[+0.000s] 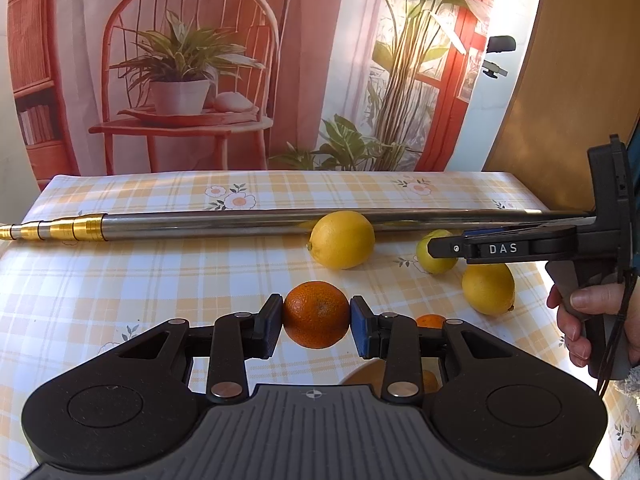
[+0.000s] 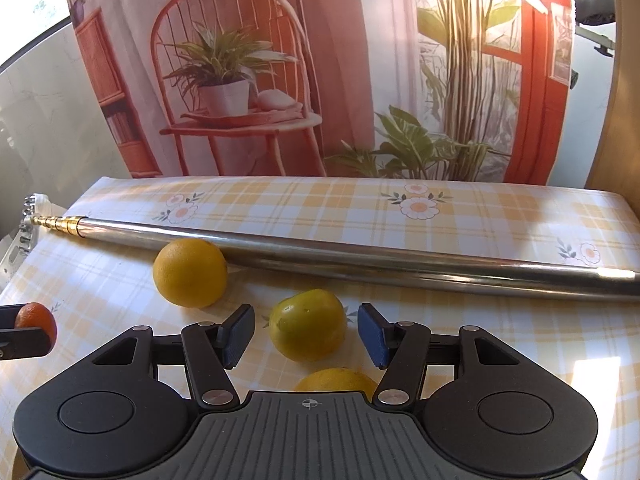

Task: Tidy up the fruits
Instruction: 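Grasp another green-yellow fruit with the right tool while the left tool lifts the orange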

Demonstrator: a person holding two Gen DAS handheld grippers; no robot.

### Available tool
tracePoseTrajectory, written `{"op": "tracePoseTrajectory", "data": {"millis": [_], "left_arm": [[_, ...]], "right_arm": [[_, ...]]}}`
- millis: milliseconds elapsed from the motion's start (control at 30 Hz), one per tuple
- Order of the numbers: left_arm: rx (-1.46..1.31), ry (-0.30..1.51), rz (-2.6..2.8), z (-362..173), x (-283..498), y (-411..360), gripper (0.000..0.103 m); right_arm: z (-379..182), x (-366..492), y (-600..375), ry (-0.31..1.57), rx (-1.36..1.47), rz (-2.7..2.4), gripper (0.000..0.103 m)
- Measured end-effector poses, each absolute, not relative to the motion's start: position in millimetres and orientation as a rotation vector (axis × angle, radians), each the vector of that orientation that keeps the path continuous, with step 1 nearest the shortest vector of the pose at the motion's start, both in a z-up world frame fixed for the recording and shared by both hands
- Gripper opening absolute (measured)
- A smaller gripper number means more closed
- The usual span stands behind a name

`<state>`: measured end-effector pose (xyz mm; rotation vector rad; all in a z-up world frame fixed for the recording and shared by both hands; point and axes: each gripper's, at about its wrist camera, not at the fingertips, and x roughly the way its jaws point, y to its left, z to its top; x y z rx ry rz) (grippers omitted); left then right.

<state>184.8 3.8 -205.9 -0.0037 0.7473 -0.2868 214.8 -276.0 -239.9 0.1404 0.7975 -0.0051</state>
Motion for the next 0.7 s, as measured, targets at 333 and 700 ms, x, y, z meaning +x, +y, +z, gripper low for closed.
{"op": "tracePoseTrajectory", "data": {"millis": [333, 700], "left_arm": [[-0.026, 0.752, -0.285, -209, 180, 8, 0.038], [-0.035, 0.746, -0.298, -204, 169, 9, 0.038]], "right_arm": [[-255, 232, -274, 0.877, 0.151, -0.038, 0.048], [-249, 221, -274, 0.857, 0.188, -0.051, 0.044]]}}
